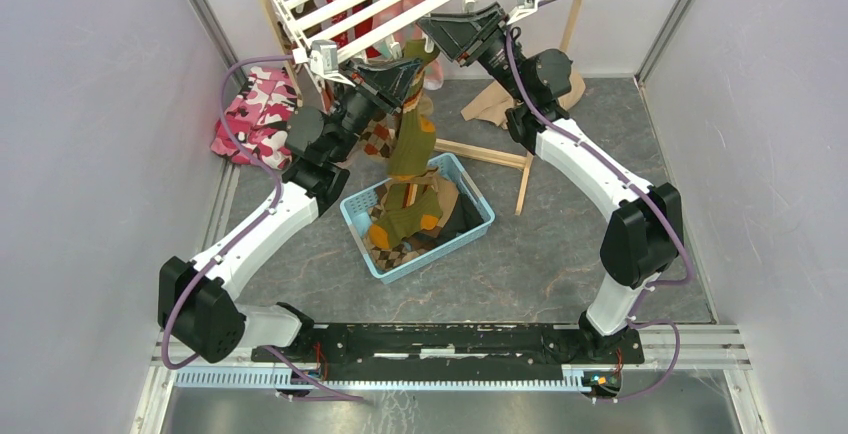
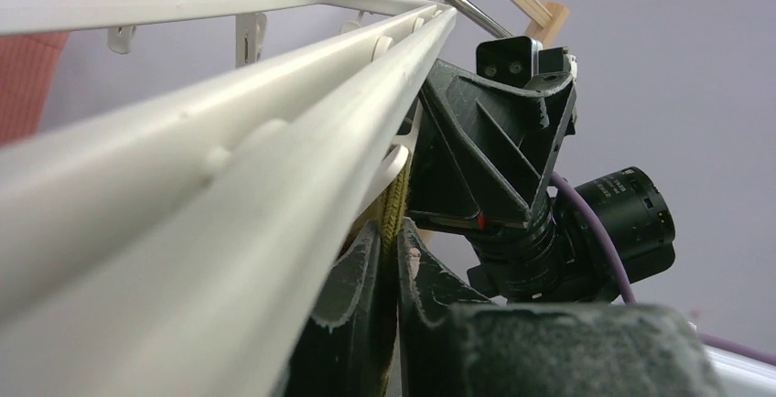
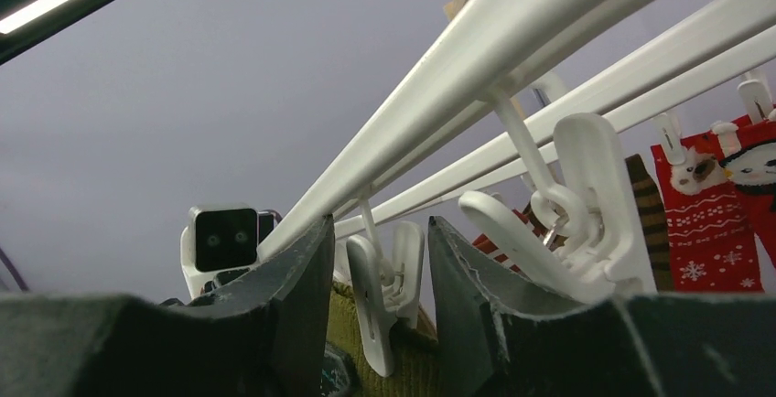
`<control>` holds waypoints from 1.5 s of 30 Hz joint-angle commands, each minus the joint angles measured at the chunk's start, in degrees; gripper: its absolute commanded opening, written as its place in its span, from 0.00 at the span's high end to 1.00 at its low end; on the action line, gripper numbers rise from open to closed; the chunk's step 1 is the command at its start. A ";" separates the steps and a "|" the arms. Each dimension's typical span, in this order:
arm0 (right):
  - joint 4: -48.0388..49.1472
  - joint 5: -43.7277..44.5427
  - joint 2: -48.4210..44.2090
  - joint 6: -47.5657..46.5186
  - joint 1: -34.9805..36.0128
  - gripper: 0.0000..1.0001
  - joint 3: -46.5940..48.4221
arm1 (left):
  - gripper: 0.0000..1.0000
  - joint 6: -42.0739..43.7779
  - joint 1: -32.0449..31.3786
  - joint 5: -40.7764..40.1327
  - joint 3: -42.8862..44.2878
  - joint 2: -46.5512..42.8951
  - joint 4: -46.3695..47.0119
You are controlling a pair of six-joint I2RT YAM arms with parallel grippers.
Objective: Clip the socks to the hanger
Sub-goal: Clamp the sock onto the hanger, then pick up the sock from the bin.
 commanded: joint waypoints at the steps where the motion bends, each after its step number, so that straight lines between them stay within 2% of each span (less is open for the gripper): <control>1: 3.24 -0.65 -1.76 0.25 -0.17 0.50 -0.56 | 0.82 -2.52 0.27 -0.59 1.60 0.21 0.04; 3: 3.08 -0.58 -2.26 -0.02 -0.28 0.46 -0.85 | 0.76 -2.52 0.33 -0.70 1.60 -0.07 -0.27; 10: -0.14 -0.05 -6.25 -4.40 -0.40 0.22 -4.14 | 0.47 -0.39 0.34 -2.11 0.15 -3.25 -3.13; 15: -4.80 0.06 -10.72 -9.83 -0.48 0.11 -7.74 | 0.34 2.71 0.33 -2.86 -1.59 -7.39 -7.76; 22: -10.76 0.84 -17.25 -15.95 -0.65 0.03 -13.52 | 0.17 8.03 0.34 -0.81 -4.13 -15.13 -15.89; 29: -17.57 -0.20 -24.20 -23.58 -0.66 0.02 -19.05 | 0.01 9.85 0.34 4.73 -5.28 -23.69 -30.10; 40: -36.75 -0.27 -39.14 -42.59 -0.67 0.02 -29.17 | 0.01 -0.01 0.34 7.31 -21.23 -39.68 -40.11; 45: -40.54 0.87 -45.24 -45.77 -0.70 0.02 -37.42 | 0.05 -4.86 0.34 6.02 -28.72 -45.19 -45.80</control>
